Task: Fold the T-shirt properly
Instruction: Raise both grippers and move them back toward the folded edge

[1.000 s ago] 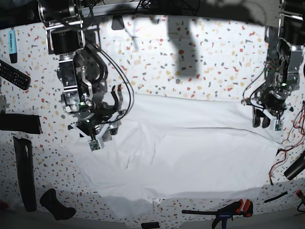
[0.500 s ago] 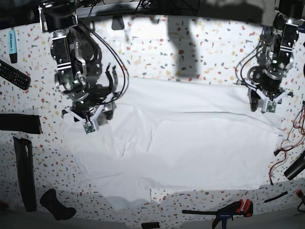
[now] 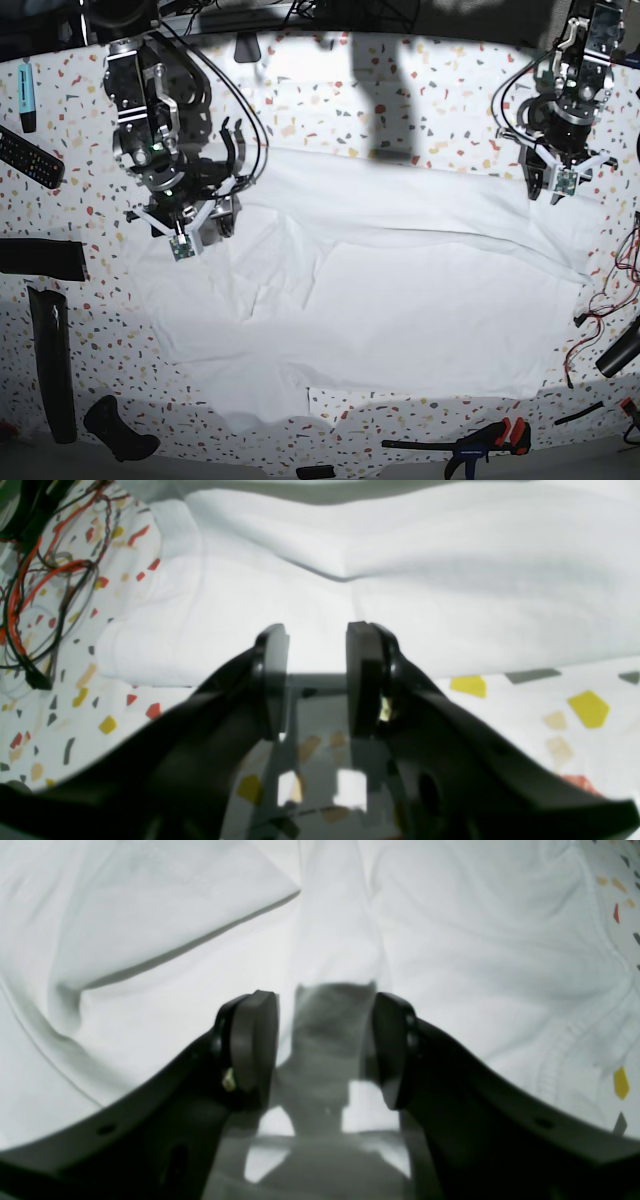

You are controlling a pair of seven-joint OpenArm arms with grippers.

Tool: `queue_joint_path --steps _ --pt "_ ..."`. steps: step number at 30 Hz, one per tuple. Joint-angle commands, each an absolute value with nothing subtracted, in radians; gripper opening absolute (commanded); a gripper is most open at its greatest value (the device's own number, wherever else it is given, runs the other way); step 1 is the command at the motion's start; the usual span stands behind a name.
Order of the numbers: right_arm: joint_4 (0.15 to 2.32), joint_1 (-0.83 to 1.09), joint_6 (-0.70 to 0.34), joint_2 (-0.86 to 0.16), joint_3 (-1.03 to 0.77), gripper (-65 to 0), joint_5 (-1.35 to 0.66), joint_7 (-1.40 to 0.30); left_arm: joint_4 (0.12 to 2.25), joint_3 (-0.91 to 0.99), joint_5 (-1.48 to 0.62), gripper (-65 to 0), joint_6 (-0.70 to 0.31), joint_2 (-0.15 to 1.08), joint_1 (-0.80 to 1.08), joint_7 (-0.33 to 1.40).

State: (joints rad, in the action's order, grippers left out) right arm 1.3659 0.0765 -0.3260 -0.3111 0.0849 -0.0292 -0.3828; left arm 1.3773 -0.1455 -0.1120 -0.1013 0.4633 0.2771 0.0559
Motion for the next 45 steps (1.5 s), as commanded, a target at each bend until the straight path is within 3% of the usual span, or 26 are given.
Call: queue_joint_path --steps 1,11,24,30,38,45 --pt "1.357 0.109 -0.340 -0.322 0.091 -33.4 0.015 -0.533 1.378 -0.156 -0.102 -44.8 -0.144 0.466 0.296 0.164" --pt "1.424 0.108 -0.321 -0.327 0.091 -33.4 0.015 -0.537 1.552 -0.099 -0.125 -44.8 -0.157 0.466 0.113 0.304" --pt "1.425 0.108 -0.321 -0.327 0.091 -33.4 0.015 -0.537 1.327 -0.098 -0.168 -44.8 -0.298 0.467 -0.101 0.393" --pt "1.425 0.101 -0.321 -0.327 0.091 -33.4 0.016 -0.537 1.356 -0.098 -0.187 -44.8 -0.308 0.528 -0.067 0.430" --pt "1.425 0.095 -0.321 -0.327 0.091 -33.4 0.022 -0.536 1.584 -0.098 -0.323 -44.8 -0.319 0.710 0.049 0.512" --pt "1.425 0.094 -0.321 -0.327 0.091 -33.4 0.022 -0.530 1.586 -0.098 -0.324 -44.8 -0.245 0.708 0.061 0.342"
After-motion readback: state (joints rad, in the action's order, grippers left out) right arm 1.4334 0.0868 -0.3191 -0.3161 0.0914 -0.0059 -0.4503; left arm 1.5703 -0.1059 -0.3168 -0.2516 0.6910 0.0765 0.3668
